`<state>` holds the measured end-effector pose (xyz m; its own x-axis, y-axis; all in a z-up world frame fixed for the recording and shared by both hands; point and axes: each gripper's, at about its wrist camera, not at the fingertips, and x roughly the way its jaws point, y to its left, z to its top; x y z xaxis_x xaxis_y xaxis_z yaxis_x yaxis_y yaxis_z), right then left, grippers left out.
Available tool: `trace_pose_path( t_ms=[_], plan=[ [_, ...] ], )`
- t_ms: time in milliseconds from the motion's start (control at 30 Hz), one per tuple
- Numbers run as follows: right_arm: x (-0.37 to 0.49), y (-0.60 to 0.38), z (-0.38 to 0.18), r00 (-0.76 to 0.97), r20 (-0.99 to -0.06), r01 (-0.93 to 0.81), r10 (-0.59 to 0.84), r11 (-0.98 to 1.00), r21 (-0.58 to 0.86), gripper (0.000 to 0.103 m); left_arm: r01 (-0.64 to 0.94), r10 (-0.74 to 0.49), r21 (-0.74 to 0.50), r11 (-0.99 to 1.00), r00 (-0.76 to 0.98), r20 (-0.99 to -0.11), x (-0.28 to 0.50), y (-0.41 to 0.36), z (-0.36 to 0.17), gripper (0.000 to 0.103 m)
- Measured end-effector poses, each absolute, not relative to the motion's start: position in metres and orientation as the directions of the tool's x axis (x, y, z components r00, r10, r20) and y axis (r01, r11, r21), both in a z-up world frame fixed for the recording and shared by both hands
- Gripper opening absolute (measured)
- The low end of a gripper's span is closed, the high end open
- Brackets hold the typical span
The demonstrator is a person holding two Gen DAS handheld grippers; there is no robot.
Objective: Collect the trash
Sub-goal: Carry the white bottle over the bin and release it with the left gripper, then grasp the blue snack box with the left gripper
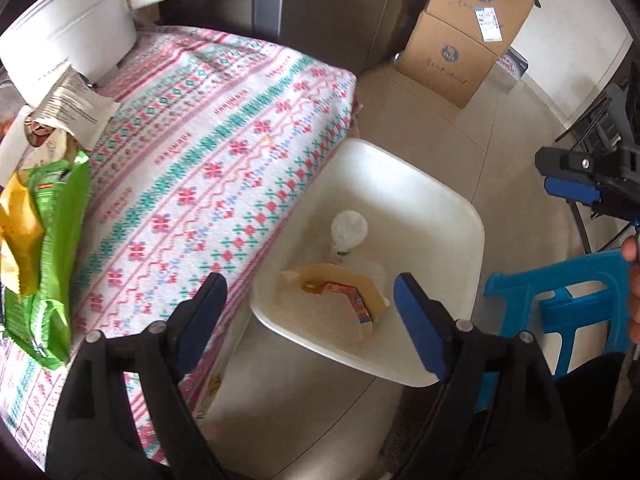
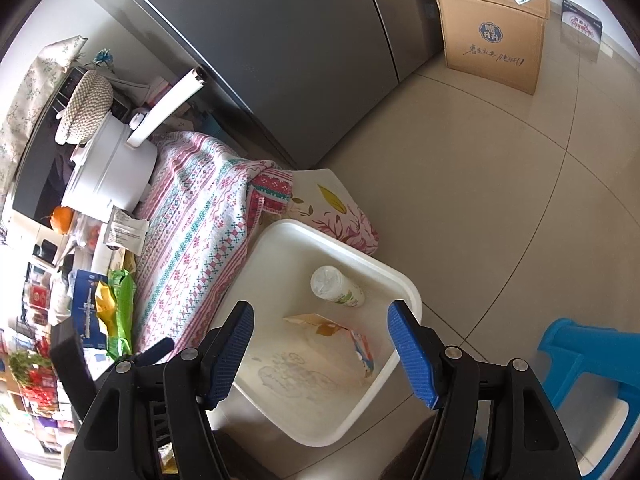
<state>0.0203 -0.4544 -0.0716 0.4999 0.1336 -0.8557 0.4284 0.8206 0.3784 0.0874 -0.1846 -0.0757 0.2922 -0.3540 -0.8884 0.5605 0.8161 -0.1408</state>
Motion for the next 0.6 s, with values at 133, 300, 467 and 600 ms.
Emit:
trace_pose_path(
  t_ms=[133, 300, 467, 600],
  plan=[
    [0.026, -0.440, -0.064, 0.511, -0.850, 0.397, 0.130, 0.841, 0.368, 0.072, 0.510, -0.348, -0.128, 0.851, 0.363, -0.865, 0.090, -0.154, -0.051, 0.094],
    [0.037, -0.418, -0.055, 0.529, -0.840, 0.352, 0.120, 0.870, 0.345, 0.075, 0.437, -0.315, -0.103, 0.893, 0.448, -0.836, 0.108, -0.111, -0.038, 0.099],
    [0.049, -0.389, -0.048, 0.547, -0.829, 0.301, 0.118, 0.896, 0.326, 0.078, 0.327, -0.270, -0.110, 0.939, 0.501, -0.822, 0.127, -0.060, -0.030, 0.099],
    [0.062, -0.367, -0.047, 0.556, -0.823, 0.274, 0.117, 0.909, 0.314, 0.081, 0.207, -0.222, -0.127, 0.970, 0.544, -0.809, 0.139, -0.010, -0.021, 0.099]
  ],
)
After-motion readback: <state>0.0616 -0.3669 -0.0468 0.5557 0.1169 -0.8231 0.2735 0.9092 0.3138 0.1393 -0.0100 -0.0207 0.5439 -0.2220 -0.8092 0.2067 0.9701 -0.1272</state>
